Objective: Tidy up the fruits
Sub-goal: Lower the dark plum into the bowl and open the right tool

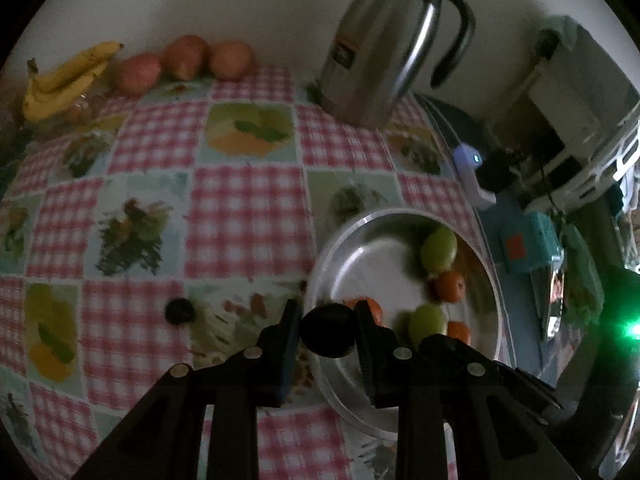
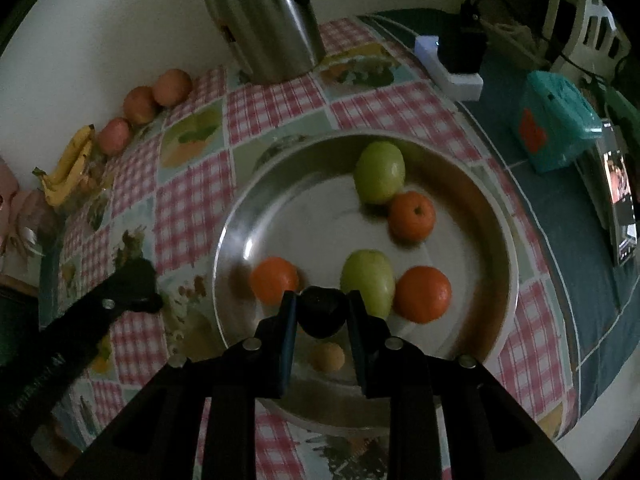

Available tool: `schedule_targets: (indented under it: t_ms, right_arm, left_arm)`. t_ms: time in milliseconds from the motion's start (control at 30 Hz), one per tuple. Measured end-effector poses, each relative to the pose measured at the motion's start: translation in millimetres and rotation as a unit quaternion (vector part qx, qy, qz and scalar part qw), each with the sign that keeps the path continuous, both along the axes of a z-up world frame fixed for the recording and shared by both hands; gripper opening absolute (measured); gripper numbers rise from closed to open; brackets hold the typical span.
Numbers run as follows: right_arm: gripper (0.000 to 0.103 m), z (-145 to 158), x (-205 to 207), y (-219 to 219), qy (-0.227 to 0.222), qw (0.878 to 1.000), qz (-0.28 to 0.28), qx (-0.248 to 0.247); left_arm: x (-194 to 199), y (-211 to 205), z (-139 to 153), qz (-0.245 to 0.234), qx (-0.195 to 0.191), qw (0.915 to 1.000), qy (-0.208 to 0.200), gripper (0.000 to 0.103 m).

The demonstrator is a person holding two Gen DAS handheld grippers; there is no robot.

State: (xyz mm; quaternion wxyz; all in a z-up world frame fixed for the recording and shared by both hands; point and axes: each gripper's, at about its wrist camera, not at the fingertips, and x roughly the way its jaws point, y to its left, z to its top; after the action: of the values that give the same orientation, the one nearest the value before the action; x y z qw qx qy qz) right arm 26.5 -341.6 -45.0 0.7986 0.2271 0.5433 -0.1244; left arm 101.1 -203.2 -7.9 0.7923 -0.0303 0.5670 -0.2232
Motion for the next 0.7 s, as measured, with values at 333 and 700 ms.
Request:
schedule_targets:
  t_ms: [333, 700]
  right_arm:
    - [0.026, -18, -17, -6, 0.031, 0.999, -0.006, 0.004]
    - [0.026, -31, -18, -12, 0.064, 0.998, -0.012, 0.003]
  left_arm:
    - [-13, -21, -20, -0.031, 0.023, 0.9990, 0.024, 0.029]
    - [-18, -31, -35, -0.045, 0.029, 0.9977, 0.042, 0.029]
